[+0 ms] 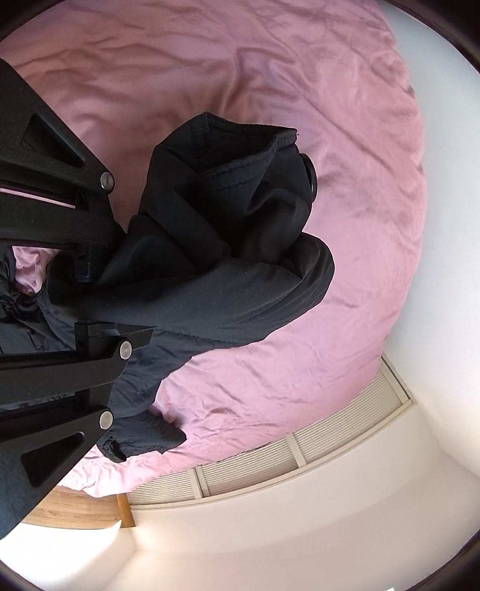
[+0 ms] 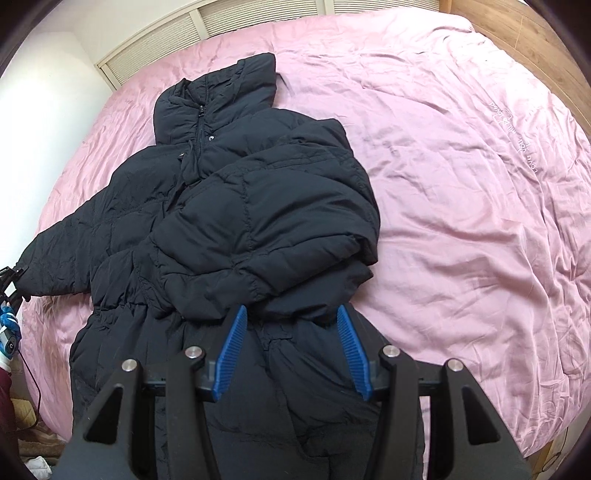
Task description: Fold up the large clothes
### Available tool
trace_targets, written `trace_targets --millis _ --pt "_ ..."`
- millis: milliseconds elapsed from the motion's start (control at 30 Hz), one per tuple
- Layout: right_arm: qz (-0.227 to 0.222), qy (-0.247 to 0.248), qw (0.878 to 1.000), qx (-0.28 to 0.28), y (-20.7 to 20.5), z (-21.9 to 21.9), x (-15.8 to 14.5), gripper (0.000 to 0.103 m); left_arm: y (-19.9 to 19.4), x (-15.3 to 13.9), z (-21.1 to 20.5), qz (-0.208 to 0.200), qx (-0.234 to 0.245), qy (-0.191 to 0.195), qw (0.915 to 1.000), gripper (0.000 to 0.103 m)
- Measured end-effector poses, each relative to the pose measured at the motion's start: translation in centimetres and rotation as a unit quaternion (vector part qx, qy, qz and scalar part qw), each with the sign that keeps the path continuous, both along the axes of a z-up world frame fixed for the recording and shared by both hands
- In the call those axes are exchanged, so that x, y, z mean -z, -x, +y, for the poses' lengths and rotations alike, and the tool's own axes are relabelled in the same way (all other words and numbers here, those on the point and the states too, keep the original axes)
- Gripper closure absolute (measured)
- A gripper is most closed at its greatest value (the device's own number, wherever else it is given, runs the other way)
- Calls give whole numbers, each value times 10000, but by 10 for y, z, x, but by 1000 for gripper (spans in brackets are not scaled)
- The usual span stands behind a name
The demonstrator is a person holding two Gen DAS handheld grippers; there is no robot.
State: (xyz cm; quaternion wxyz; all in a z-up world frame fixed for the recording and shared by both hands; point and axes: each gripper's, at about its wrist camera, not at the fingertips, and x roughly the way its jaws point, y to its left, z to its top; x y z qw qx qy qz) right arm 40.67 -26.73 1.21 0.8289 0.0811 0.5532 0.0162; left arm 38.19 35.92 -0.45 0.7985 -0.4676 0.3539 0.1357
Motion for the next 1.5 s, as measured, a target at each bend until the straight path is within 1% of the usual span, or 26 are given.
trace_targets --millis 100,200,300,400,467,500,567,633,767,867,900,967,1067,1133,1167,1200,1233,1267,1300,1333,1433,1500 --pt "-45 -25 10000 71 -3 -15 -3 53 -10 -27 -27 -251 279 -201 9991 92" --pt "-57 -61 9999 83 -7 -25 -3 53 -21 -49 -60 -503 670 -309 9960 92" --pt "-75 -103 9999 57 -11 -32 -3 53 -37 -66 -102 -643 1182 -469 9898 92" --pt "-93 -132 9999 35 -14 -38 -3 53 -52 -70 -145 -700 1657 -499 9824 92" --pt "-108 -142 9998 38 -15 -42 -3 53 -62 -68 -174 -706 1991 -493 9762 92" --pt "-114 -141 9998 44 -15 -45 -3 53 -66 -66 -187 -675 2153 -551 9727 92" --pt "-118 -134 9998 73 -15 -52 -4 53 -73 -59 -216 -577 2482 -686 9645 93" --pt "-110 -131 9998 131 -14 -60 -3 53 -76 -47 -244 -440 2772 -715 9571 93" --pt "-47 -151 9995 270 -11 -76 3 53 -74 -12 -297 30 3339 -1022 9370 93" --pt "-10 -150 9994 323 -7 -84 7 53 -72 18 -331 394 3647 -1123 9235 93" --pt "0 -153 9993 333 -6 -86 8 53 -72 28 -339 522 3728 -1176 9190 92" --pt "22 -142 9993 342 -4 -87 11 53 -73 44 -350 717 3852 -1176 9125 90" --pt "62 -138 9993 339 -1 -87 14 53 -73 59 -359 881 3955 -1216 9061 81" --pt "93 -140 9993 325 0 -87 17 53 -72 61 -360 898 3992 -1165 9050 74" --pt "106 -139 9993 320 2 -86 18 53 -70 59 -360 867 4010 -1104 9052 71" --pt "116 -140 9993 315 3 -86 19 53 -68 57 -360 818 4056 -1053 9043 64" --pt "126 -144 9993 317 3 -86 21 53 -65 55 -361 759 4127 -1026 9019 58" --pt "137 -153 9993 324 4 -85 22 53 -56 57 -354 691 4214 -1014 8985 56" --pt "150 -169 9992 334 4 -85 23 53 -53 52 -358 623 4305 -1000 8949 52" --pt "161 -180 9991 342 4 -84 24 53 -45 40 -369 548 4393 -966 8914 50" --pt "179 -191 9992 315 4 -79 26 53 -32 35 -372 419 4578 -851 8840 48" --pt "175 -180 9993 278 4 -74 26 53 -28 33 -373 409 4611 -822 8826 48"
